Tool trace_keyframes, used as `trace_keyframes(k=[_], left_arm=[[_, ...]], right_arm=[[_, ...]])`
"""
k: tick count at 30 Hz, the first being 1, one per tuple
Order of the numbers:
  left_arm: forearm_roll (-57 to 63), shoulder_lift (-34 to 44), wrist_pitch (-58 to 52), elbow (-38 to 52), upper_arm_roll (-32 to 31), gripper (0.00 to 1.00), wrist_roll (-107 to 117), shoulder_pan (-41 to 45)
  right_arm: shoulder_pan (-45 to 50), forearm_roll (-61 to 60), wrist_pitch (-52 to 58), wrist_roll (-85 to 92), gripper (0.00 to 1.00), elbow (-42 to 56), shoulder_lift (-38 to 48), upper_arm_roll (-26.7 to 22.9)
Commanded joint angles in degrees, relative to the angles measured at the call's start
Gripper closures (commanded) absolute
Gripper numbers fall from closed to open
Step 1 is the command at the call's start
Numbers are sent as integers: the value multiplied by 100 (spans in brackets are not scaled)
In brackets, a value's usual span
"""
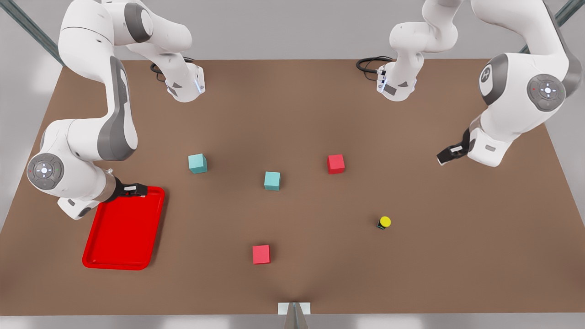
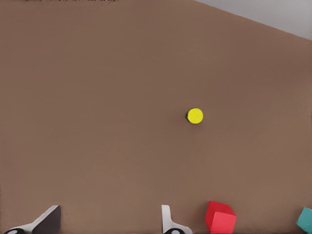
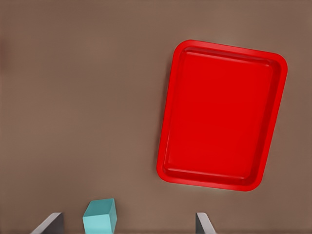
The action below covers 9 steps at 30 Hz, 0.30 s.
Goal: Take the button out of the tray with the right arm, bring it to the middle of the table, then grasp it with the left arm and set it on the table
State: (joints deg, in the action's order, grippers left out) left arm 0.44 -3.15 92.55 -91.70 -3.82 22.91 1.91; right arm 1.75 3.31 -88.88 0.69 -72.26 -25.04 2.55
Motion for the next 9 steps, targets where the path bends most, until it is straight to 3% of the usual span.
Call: trace_keyframes(k=[1, 9], left_arm=[[17, 7, 8, 3, 4, 0, -3232, -6], [17, 33, -62, 3, -84, 0, -2986, 55]], right_arm=[[0, -5, 2, 1, 0, 10, 8, 0], [-8, -23, 2, 10, 0, 45, -1, 0]])
